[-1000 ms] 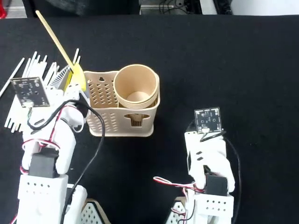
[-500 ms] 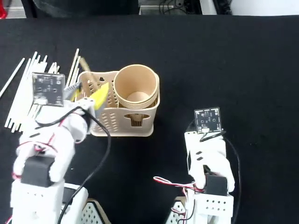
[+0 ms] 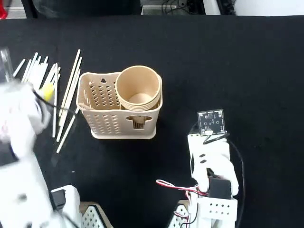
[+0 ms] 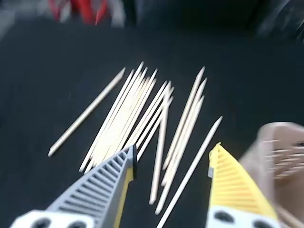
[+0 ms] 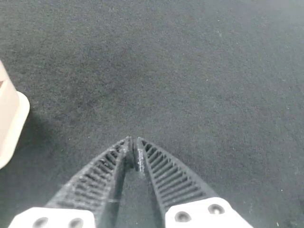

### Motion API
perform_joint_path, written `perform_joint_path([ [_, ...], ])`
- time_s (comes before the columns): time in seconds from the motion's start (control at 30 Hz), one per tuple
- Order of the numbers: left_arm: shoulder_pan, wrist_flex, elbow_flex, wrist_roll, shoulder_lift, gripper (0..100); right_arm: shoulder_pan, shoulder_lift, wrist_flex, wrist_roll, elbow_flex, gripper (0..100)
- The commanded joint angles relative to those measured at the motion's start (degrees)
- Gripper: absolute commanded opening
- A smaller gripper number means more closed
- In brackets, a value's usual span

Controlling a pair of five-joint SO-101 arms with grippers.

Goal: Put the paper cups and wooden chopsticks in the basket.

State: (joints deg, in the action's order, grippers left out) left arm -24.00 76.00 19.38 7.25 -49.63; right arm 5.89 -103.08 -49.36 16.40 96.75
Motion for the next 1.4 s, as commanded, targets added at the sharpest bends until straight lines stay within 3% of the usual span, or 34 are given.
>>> perform_joint_path([
  [0.0, -6.29, 6.33, -16.31, 4.31, 22.59, 26, 0.62, -0.22, 0.79, 0.00, -0.13, 2.6],
  [0.23, -7.69, 14.42, -37.32, 11.43, 50.02, 26, 0.62, -0.22, 0.79, 0.00, -0.13, 2.6],
  [0.47, -7.60, 9.23, -50.07, 16.79, 71.91, 26, 0.79, -0.22, 0.79, 0.00, -0.13, 2.6],
  [0.97, -8.04, 9.41, -82.95, 24.26, 112.88, 25, 0.79, -0.22, 0.70, 0.00, -0.13, 2.6],
  [1.23, -7.52, 18.29, -97.80, 29.54, 121.58, 5, 0.79, -0.22, 0.70, 0.00, -0.13, 2.6],
  [1.37, -7.16, 24.62, -105.27, 32.18, 123.60, 3, 0.79, -0.22, 0.70, 0.00, -0.13, 2.6],
])
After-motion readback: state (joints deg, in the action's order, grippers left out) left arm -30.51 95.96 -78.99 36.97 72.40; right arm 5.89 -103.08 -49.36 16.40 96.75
